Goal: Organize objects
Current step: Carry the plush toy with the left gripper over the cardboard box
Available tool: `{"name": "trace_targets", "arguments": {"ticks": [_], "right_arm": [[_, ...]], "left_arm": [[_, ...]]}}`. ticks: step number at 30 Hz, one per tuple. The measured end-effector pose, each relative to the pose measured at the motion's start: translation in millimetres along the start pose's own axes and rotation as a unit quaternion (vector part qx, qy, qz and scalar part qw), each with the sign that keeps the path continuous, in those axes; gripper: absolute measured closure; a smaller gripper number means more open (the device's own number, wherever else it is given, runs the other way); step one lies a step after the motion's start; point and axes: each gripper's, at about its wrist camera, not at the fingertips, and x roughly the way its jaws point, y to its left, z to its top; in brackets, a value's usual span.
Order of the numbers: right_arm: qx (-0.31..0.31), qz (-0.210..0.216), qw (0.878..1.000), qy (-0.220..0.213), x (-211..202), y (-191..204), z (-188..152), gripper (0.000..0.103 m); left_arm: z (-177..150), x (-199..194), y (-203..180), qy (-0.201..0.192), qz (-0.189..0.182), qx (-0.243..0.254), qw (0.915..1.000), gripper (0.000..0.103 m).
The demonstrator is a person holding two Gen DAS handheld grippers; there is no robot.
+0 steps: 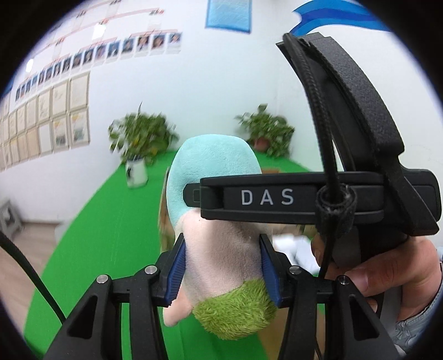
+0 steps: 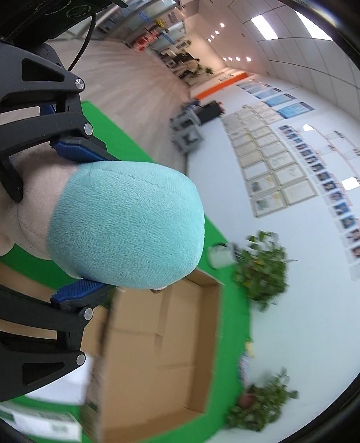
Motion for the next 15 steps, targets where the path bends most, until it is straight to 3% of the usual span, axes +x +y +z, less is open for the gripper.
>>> {"name": "trace_targets", "arguments": {"ticks": [7,11,15], "right_arm": [[-0.026,-0.043,0.995,-0.081,-69.1,-13.7,109.6,0.036],[-0.028,-0.052,0.995,-0.077,-76.7,-31.2,175.2,0.036],[-0.021,-0.045,0.997,-0.055,-47.5,-58.3,219.8,0.036]], "left_arm": [[96.7,17.8,-4.1,-0.071,-0.03,0.04,0.9962,0.055],[147.7,47.1,2.1,-0.067,-0.037,0.035,0.9965,0.055],[153.4,61.5,8.7,-0.041,-0.032,0.03,0.9982,0.055]]}}
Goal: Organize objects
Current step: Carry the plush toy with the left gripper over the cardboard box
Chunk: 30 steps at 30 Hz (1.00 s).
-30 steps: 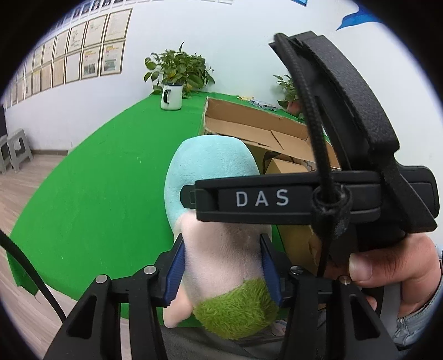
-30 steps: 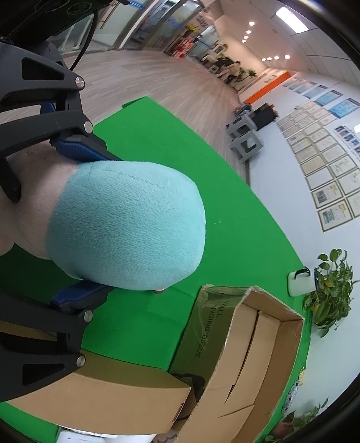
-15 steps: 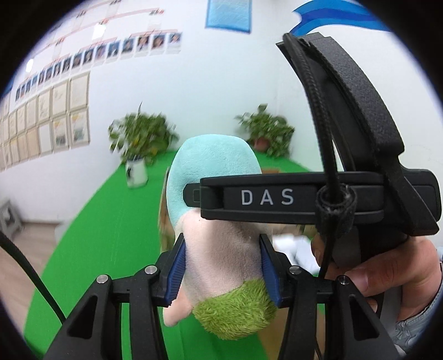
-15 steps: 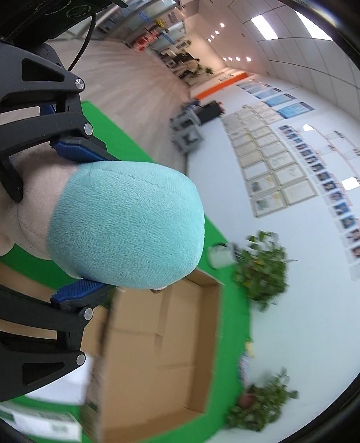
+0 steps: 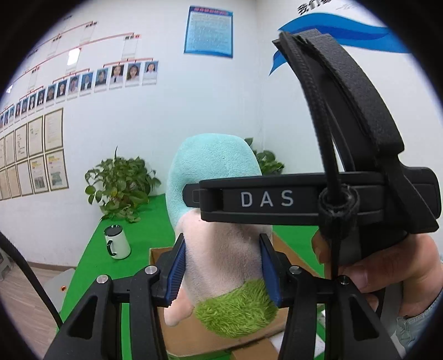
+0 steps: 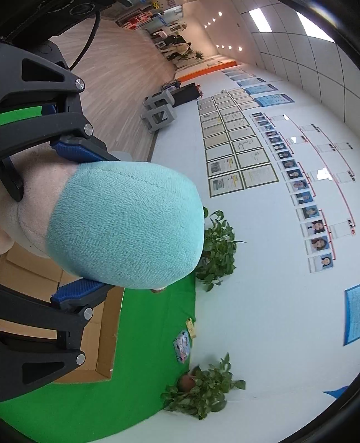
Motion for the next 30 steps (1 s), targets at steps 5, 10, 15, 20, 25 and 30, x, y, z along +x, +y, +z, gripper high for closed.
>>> {"name": "trace_targets", "arguments": {"ticks": [5,10,15,20,25,30], "right_arm": [[0.016,0.012,0.999,0.05,107.9,-23.9,20.4,0.036],[0.033,0.023,0.995,0.094,182.8,-45.6,-5.4,0.036],[0.044,0.047,0.988,0.14,250.1,-52.4,-63.8,0.036],[0.072,0.075,0.976,0.192,320.4,-55.9,-120.8,0.035],[0.098,0.084,0.961,0.244,371.0,-64.5,-162.5,0.034],[0.119,0.099,0.951,0.269,394.6,-76.8,-175.8,0.02]], "left_arm": [[-20.8,18.7,2.7,0.043,0.001,-0.021,0.9988,0.055],[-50.0,52.5,22.9,0.092,0.008,-0.044,0.9948,0.055],[-82.5,76.8,41.2,0.134,0.018,-0.068,0.9885,0.055],[-116.4,106.3,60.5,0.191,0.028,-0.093,0.9768,0.055],[-143.4,128.0,72.6,0.237,0.03,-0.123,0.9632,0.055],[-154.2,119.0,74.3,0.231,0.034,-0.139,0.9625,0.055]]}}
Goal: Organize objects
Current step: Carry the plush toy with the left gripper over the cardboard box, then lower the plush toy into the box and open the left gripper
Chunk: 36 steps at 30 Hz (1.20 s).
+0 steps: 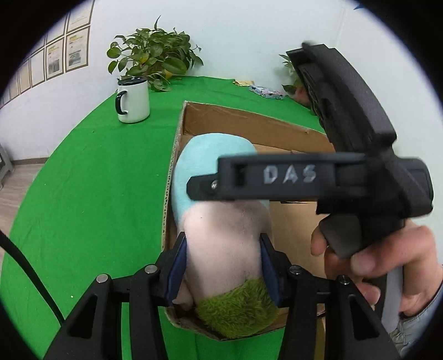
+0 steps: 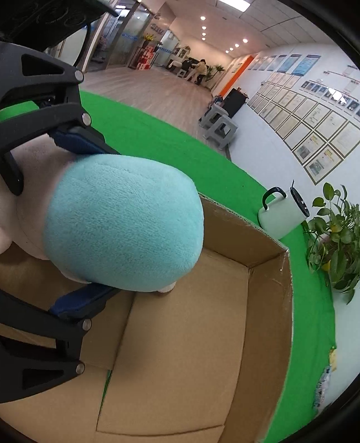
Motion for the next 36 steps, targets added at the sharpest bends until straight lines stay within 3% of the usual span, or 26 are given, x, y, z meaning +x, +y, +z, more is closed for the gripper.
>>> {"name": "trace_targets", "arguments": {"ticks": [4,7,14,19,22,24,25,28,31,32,33,34,36], "right_arm": [[-0.005,0.005,1.0,0.004,-6.8,5.8,4.7,0.02],[0.011,0.029,0.999,-0.015,-18.6,2.9,6.2,0.034],[0.014,0.001,0.999,-0.035,-5.0,6.9,-5.1,0.039],[0.036,0.006,0.997,-0.062,-2.1,3.9,-4.8,0.033],[0.062,0.013,0.995,-0.074,-23.1,-1.5,-9.8,0.031],[0.06,0.013,0.992,-0.108,-59.1,-3.6,-21.2,0.02],[0.059,0.012,0.991,-0.121,-76.9,-6.2,-30.5,0.017],[0.067,-0.037,0.981,-0.18,-143.2,-25.5,-73.8,0.009],[0.086,-0.145,0.961,-0.22,-195.9,-60.8,-122.3,0.008],[0.094,-0.201,0.95,-0.22,-209.9,-79.3,-139.3,0.008],[0.101,-0.234,0.943,-0.213,-216.7,-91.9,-149.6,0.01],[0.111,-0.263,0.937,-0.204,-220.3,-106.3,-159.0,0.013],[0.145,-0.292,0.93,-0.167,-218.1,-139.5,-177.7,0.03]], "left_arm": [[-3.4,-3.7,-1.1,-0.006,0.015,0.007,0.9999,0.055],[-5.4,-5.9,-3.5,-0.008,0.021,0.006,0.9997,0.053],[-3.5,-30.7,-6.2,-0.044,0.059,0.03,0.9969,0.047],[-0.1,-53.4,12.6,-0.084,0.088,0.02,0.9924,0.027],[-1.7,-43.1,31.0,-0.058,0.061,-0.014,0.9963,0.027],[-3.8,-32.7,44.4,-0.038,0.041,-0.041,0.9976,0.028],[-5.7,-29.6,50.2,-0.034,0.026,-0.054,0.9976,0.037],[-13.5,-22.6,68.1,-0.022,-0.009,-0.092,0.9954,0.054],[-15.2,-17.6,72.8,-0.015,-0.035,-0.099,0.9944,0.069],[-15.0,-16.8,71.8,-0.014,-0.042,-0.094,0.9946,0.075],[-14.8,-16.8,69.4,-0.013,-0.045,-0.086,0.9952,0.079],[-13.6,-16.3,65.7,-0.011,-0.048,-0.077,0.9958,0.09],[-13.4,-17.3,56.0,-0.008,-0.032,-0.058,0.9978,0.091]]}}
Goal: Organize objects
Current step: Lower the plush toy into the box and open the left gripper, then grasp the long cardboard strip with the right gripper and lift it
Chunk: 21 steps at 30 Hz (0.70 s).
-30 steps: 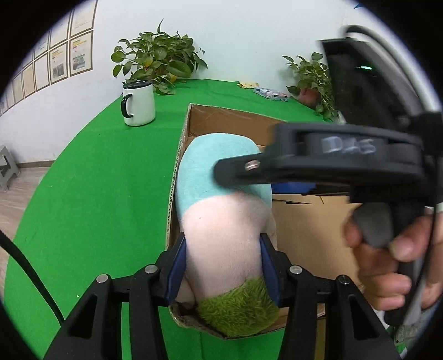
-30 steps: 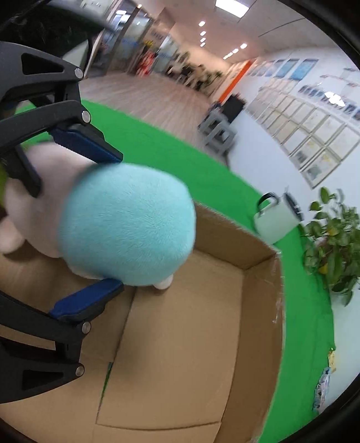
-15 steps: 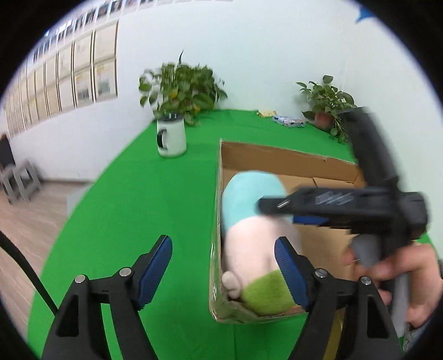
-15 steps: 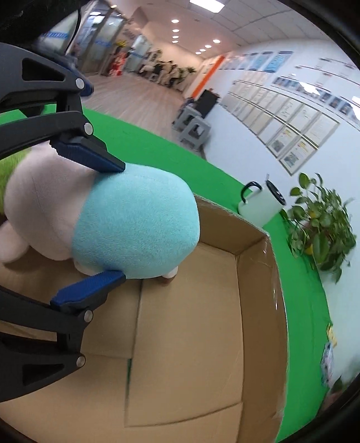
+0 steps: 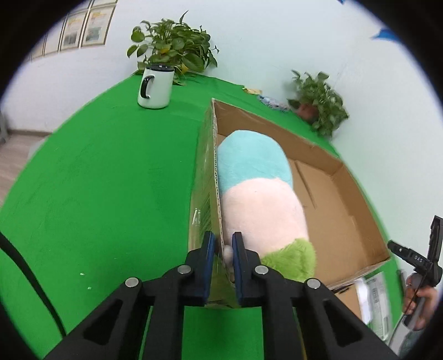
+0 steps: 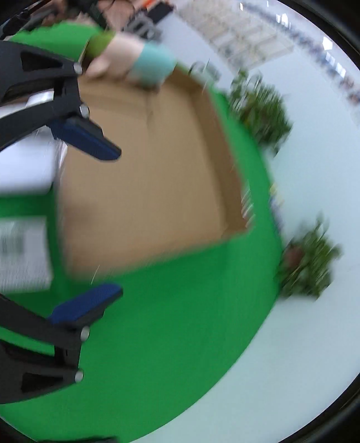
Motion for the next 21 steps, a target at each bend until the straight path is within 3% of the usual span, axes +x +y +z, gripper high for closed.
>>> {"name": "trace_targets", "arguments": {"ticks": [2,4,6,9,16,17,19,20,21], "right_arm": [[0.023,-0.011,0.999,0.023,15.9,-17.8,-10.9,0.037],[0.036,0.013,0.999,0.011,16.5,-22.7,-15.1,0.042],[0.011,0.018,1.0,0.001,14.6,-10.2,-15.6,0.07],[-0.025,-0.018,1.0,-0.002,11.1,3.1,-13.7,0.073],[-0.01,-0.007,1.0,-0.003,3.9,-2.2,-15.4,0.075],[-0.005,-0.005,1.0,-0.004,-4.3,-14.1,-20.7,0.072],[-0.005,-0.002,1.0,-0.017,-16.0,-12.8,-24.7,0.053],[-0.007,0.013,0.999,-0.03,-23.6,-11.9,-25.4,0.022],[-0.01,0.032,0.998,-0.048,-34.4,-6.1,-24.8,0.0]], "left_arm": [[-0.3,0.6,-4.1,0.001,0.012,0.003,0.9999,0.092],[-0.6,0.3,-4.2,0.003,0.015,-0.004,0.9999,0.092],[-2.3,-1.3,-7.2,0.005,0.018,-0.003,0.9998,0.092],[-5.8,-3.3,-11.0,0.006,0.024,0.004,0.9997,0.092],[-6.6,-6.7,-16.8,0.005,0.044,0.009,0.999,0.089],[-7.9,-9.8,-19.9,0.003,0.055,0.015,0.9984,0.086],[-11.3,-25.2,-28.9,-0.019,0.078,0.029,0.9964,0.079],[-13.3,-33.9,-33.6,-0.033,0.085,0.038,0.9951,0.068],[-16.2,-46.0,-39.9,-0.054,0.089,0.048,0.9934,0.059]]}}
